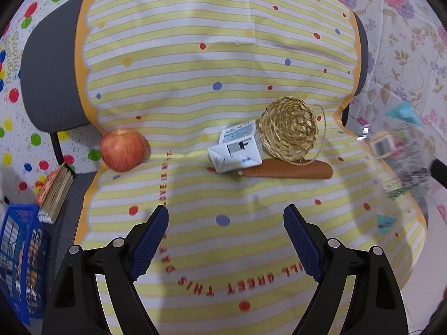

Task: Collect trash
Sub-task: 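Grasp the clear plastic snack bag with the right gripper and lift it, then grasp the white milk carton with the left gripper while the right gripper holds the bag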

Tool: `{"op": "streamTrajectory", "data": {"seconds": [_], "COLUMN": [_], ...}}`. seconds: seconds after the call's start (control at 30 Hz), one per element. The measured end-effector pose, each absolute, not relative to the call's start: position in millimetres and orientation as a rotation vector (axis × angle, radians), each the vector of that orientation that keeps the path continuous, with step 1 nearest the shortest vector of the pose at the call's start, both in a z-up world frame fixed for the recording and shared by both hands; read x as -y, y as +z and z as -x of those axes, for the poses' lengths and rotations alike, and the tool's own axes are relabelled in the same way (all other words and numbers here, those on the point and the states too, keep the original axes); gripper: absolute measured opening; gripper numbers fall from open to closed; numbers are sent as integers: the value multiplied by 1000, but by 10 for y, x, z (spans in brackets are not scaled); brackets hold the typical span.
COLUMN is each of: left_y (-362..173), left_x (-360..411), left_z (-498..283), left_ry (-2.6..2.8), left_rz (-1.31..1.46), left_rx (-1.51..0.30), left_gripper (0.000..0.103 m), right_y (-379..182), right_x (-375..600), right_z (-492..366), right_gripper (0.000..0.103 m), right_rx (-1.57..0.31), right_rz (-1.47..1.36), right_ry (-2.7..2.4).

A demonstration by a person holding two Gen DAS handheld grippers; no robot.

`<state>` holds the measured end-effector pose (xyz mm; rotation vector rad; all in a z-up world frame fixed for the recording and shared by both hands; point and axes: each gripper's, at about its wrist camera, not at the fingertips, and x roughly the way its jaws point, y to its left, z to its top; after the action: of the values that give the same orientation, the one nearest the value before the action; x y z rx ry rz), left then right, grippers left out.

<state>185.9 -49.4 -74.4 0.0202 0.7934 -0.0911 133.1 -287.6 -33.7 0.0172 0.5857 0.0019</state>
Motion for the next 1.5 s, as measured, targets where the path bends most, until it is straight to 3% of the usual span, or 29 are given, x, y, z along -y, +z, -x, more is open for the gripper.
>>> {"op": "streamTrajectory", "data": {"seconds": [0.07, 0.73, 0.8, 0.83, 0.87, 1.03, 1.27, 1.5], "left_y": [-766, -1248, -1268, -1277, -1276, -1053, -550, -461], "left_x": [497, 327, 326, 330, 331, 307, 298, 381], "left_z": [-1965, -3228, -3282, -3299, -3302, -2974, -1910, -1104], "left_ry": [-94, -150, -182, -186, -201, -169, -183, -182], "left_rz": [-13, 336, 344, 332, 324, 233, 79, -13], "left_rx": [-802, -975, -980, -984, -983, -873, -679, -684], "left_gripper": [89, 88, 86, 75, 74, 71, 71, 72], "right_y": [-332, -415, -421, -421, -421, -374, -321, -354], "right_x": [2909, 2944, 2955, 2960, 2961, 2942, 2887, 2865], "right_z": [-1337, -1482, -1478, -1472, -1465, -1362, -1103, -869], "right_gripper": [1, 1, 1, 1, 1, 1, 1, 1], "right_rx": [-586, -602, -605, -607, -608, -603, -605, -647], "right_rz": [-29, -70, -70, -72, -75, -83, -101, -166], "right_ry": [11, 43, 44, 46, 47, 59, 100, 147]}}
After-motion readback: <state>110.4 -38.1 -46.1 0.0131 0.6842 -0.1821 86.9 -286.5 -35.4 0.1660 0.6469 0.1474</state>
